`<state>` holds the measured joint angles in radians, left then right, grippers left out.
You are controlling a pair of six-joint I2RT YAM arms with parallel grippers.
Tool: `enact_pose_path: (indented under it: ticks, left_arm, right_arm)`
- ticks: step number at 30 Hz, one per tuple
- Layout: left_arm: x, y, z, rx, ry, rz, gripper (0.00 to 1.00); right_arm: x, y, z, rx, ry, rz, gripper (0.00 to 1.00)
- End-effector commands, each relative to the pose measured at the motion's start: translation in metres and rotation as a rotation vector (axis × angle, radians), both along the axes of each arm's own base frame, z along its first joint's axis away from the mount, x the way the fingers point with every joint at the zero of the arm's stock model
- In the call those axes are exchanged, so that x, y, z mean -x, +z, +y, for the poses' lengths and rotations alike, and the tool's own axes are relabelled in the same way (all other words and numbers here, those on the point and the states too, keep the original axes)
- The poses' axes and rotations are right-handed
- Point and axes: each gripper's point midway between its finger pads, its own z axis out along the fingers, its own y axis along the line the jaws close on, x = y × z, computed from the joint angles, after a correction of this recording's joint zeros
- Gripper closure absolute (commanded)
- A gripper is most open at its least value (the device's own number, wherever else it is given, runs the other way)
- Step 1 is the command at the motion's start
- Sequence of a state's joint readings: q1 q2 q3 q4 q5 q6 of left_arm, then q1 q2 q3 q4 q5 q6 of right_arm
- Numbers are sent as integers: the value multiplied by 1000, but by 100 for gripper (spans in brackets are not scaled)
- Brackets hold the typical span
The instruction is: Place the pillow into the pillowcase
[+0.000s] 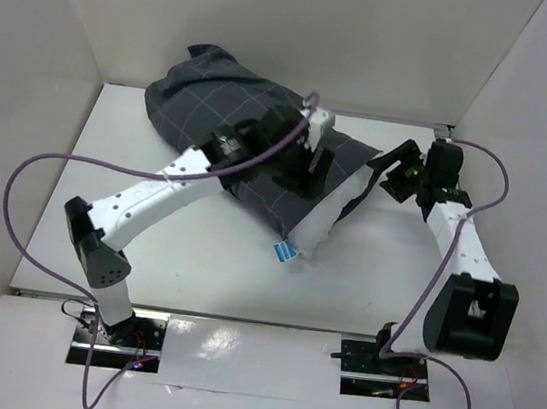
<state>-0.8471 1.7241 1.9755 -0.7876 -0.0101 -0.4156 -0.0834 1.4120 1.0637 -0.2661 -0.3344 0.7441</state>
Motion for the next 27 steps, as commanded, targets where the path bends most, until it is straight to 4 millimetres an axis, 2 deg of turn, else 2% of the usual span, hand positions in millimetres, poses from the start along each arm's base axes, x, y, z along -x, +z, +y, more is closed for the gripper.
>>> enact_pose_path:
  ticks: [1, 3, 4, 6, 9, 12, 13, 14, 15, 18, 21, 24, 26, 27]
  left_arm:
    - [-3, -66, 25, -237, 156, 11, 15]
    - [4, -76, 24, -253, 168, 14, 15]
    - [13, -88, 24, -278, 163, 23, 14]
    - [16, -100, 23, -280, 178, 40, 14]
    - [20, -122, 25, -288, 212, 57, 14]
    - [18, -124, 22, -282, 219, 63, 14]
    - [17, -134, 21, -302, 218, 74, 14]
    - [17, -134, 20, -297, 224, 78, 15]
    - [18, -144, 21, -320, 223, 90, 17]
    - [16, -155, 25, -346, 252, 97, 22]
    - [16, -161, 28, -350, 269, 101, 34]
    - [10, -161, 33, -346, 285, 111, 48]
    - [7, -166, 35, -351, 288, 124, 50]
    - [9, -166, 33, -347, 282, 130, 45]
  right_arm:
    - [38, -5, 2, 44, 37, 30, 24]
    - [53, -13, 1, 57, 37, 61, 24]
    - [60, -11, 2, 58, 36, 57, 24]
    - [74, -25, 4, 66, 65, 92, 22]
    - [86, -30, 12, 53, 121, 98, 20]
    - [93, -31, 18, 45, 173, 95, 17]
    - [95, -32, 20, 37, 182, 103, 17]
    - [98, -30, 24, 36, 224, 89, 17]
    - [98, -29, 26, 27, 234, 86, 17]
    - [105, -30, 38, 23, 315, 71, 17]
    - [111, -32, 55, 20, 389, 72, 16]
    - [119, -42, 87, 36, 492, 80, 14]
    - [116, -45, 93, 55, 504, 83, 13]
    - [113, -43, 95, 62, 507, 80, 13]
